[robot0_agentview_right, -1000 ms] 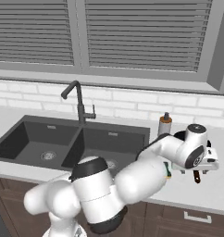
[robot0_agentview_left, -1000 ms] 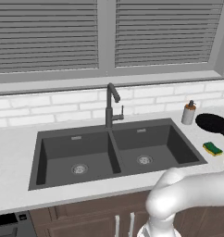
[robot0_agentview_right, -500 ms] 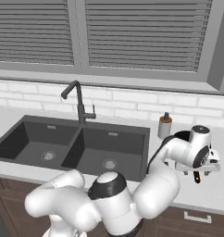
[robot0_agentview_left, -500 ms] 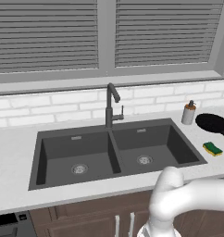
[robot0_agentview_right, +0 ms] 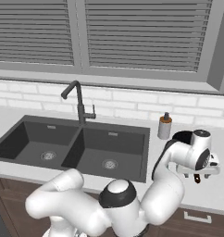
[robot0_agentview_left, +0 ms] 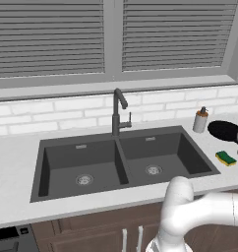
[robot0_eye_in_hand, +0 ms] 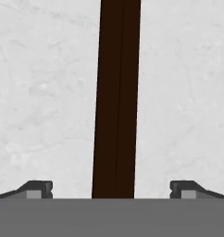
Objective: Pick the pan and sponge and place them into the sink. Then turn on the water.
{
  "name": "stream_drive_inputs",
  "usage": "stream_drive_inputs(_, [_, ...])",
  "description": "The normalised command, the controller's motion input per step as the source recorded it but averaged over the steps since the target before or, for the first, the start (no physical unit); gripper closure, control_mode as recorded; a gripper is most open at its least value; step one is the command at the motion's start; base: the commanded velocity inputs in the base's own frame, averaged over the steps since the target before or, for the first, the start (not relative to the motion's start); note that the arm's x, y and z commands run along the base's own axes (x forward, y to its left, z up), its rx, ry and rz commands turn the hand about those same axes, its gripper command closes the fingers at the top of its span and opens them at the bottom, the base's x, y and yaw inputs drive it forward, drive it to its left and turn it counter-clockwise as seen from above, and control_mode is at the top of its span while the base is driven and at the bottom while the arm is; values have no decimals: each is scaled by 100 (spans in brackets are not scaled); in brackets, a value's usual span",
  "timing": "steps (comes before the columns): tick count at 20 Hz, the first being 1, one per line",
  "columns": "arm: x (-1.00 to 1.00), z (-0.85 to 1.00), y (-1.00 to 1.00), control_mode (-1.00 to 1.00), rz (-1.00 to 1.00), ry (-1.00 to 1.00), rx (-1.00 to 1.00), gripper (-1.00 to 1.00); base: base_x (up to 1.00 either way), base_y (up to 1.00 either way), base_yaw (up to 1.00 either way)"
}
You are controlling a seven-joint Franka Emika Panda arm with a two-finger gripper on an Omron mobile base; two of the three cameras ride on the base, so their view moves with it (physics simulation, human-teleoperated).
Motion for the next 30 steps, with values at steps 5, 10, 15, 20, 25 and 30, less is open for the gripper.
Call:
stream_drive_inputs(5, [3, -38, -11, -100, 0, 1, 0, 100, 0, 0, 0])
stream_drive_inputs(10, [0, -36, -11, -100, 0, 1, 0, 100, 0, 0, 0])
stream_drive_inputs(15, [0, -33, -13, -100, 0, 0, 0, 100, 0, 0, 0])
stream_drive_inputs(20, [0, -31, -9, -100, 0, 0, 0, 100, 0, 0, 0])
stream_drive_inputs(25, [0, -27, -10, -100, 0, 0, 0, 100, 0, 0, 0])
stream_drive_inputs(30, [0, -15, -11, -100, -5, 2, 0, 100, 0, 0, 0])
